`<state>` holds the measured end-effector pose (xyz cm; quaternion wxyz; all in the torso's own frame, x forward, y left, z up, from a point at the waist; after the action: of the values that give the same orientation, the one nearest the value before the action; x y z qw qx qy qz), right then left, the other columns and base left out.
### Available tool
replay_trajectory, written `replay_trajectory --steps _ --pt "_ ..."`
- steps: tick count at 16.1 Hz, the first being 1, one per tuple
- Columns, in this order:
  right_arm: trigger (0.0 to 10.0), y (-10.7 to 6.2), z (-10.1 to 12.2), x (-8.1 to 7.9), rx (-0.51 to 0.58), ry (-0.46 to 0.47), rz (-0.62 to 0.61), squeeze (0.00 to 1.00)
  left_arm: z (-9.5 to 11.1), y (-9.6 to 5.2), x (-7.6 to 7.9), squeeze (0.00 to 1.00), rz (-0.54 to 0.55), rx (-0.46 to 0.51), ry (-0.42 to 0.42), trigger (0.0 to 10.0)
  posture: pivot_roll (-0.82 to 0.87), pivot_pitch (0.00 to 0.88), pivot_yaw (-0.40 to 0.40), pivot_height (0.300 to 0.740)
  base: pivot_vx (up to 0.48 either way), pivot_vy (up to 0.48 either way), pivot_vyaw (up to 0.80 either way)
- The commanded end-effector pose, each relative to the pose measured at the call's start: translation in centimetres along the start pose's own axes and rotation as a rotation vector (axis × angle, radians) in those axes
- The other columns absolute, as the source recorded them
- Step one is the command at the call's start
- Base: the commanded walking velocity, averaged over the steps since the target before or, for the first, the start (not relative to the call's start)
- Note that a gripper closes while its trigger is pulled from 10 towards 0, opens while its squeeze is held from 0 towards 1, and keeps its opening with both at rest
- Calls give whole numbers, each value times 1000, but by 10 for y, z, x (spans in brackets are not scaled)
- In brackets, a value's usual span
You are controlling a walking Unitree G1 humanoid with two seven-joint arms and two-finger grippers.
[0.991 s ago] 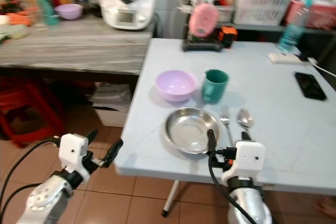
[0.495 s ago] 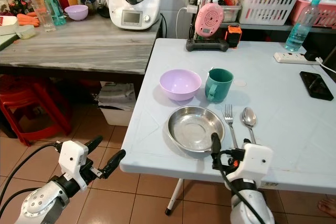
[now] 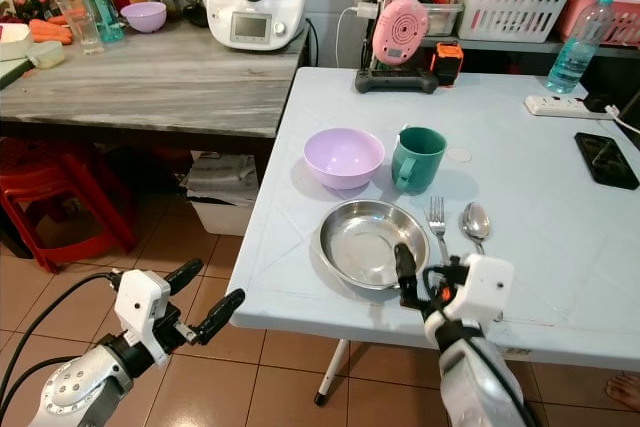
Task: Setting the table
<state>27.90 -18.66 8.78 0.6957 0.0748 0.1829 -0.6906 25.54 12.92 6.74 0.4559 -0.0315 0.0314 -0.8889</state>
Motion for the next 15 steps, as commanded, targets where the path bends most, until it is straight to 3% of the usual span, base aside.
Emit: replay_trajectory --steps 1,9,11,12,13,14,15 --pt "10000 1 -4 1 -30 30 8 0 0 1 0 0 -7 2 6 10000 27 0 6 740 0 0 0" --pt "10000 9 -15 3 -131 106 37 0 2 2 0 0 -16 13 16 10000 41 0 0 740 0 0 0" --pt "10000 11 -17 1 -152 161 54 0 4 3 1 0 -20 16 17 10000 40 0 1 740 0 0 0" --pt "8392 12 -18 -1 -166 175 66 0 4 3 1 0 -22 17 18 10000 40 0 1 740 0 0 0" --pt "5216 13 -19 0 -187 168 66 0 5 3 2 0 -24 19 20 10000 40 0 1 740 0 0 0" --pt "902 14 -19 4 -190 169 54 0 6 4 2 0 -26 20 20 10000 42 0 2 740 0 0 0" --pt "0 14 -18 7 -195 164 47 0 7 4 2 0 -26 22 20 10000 43 0 3 740 0 0 0"
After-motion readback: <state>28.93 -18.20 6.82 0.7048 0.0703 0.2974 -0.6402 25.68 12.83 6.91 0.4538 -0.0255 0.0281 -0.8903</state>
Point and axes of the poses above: a point about 5 cm out from each wrist's last joint towards the gripper, its own y axis pointing out of the wrist towards the gripper, its own z axis along the axis of the wrist's last joint, x = y × z, the point moved 5 cm from there along y, pointing out of the wrist towards the gripper, and after that the axes turned 2 degrees about y, right-handed, at the moved point
